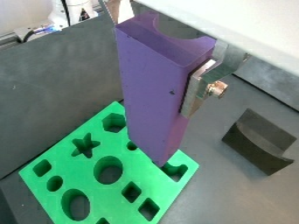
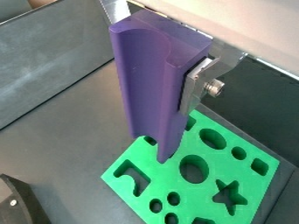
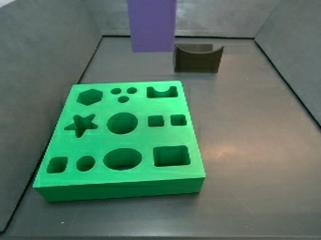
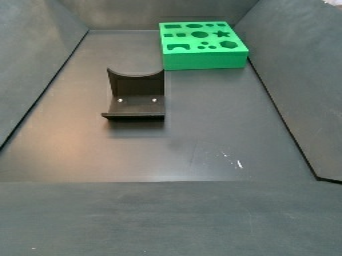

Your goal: Insert the arch object.

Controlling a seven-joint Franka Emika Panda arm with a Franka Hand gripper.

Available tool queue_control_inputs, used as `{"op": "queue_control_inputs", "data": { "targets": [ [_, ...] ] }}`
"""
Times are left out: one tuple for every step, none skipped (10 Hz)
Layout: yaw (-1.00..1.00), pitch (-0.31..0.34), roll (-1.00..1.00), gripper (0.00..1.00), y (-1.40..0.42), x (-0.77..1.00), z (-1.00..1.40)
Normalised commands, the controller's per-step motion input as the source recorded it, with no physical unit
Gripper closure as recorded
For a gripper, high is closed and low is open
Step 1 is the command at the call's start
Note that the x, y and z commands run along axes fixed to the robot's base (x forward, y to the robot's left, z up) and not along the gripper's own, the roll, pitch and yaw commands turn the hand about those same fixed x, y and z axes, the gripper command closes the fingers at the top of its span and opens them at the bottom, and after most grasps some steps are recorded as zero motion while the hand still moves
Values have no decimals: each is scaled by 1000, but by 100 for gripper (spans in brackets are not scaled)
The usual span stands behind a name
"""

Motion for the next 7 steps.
{"op": "queue_control_inputs", "data": {
  "targets": [
    [360,0,-56,100,243,697,-654],
    [363,-36,-219,100,423,680,-923],
    [231,0,-221,100,446,843,-1000],
    [211,0,-119,100,457,789,-1000],
    [163,0,0,100,351,423,-1000],
    [26,-37,39,100,206,-57,-1000],
    [-37,0,144,100,83,0,-849]
  ]
}}
